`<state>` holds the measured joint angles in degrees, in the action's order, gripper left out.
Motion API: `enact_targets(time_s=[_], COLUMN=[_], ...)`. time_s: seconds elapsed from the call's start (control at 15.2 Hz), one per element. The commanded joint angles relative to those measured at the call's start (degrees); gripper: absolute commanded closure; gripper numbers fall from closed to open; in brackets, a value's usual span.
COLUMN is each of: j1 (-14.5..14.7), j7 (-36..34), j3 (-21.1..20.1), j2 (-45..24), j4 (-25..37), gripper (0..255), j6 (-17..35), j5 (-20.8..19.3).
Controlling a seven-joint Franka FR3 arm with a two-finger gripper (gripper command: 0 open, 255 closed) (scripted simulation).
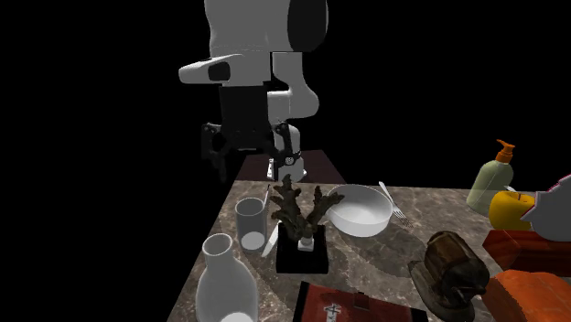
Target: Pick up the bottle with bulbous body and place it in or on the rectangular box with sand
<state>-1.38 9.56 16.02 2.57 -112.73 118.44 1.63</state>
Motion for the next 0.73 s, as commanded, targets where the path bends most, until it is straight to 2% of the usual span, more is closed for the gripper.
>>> enact_targets(time_s=[0.0, 0.4, 0.66], j1=[-0.5, -2.9, -3.0], j7=[1.8, 6.2, 6.5], j3=[0.7, 1.3, 1.1], j2=[-4.5, -18.3, -19.6], j4=[3.8, 16.4, 15.2], gripper=[0, 0, 0], j6=[0.7, 1.4, 3.9], j5=[1.3, 5.4, 6.0])
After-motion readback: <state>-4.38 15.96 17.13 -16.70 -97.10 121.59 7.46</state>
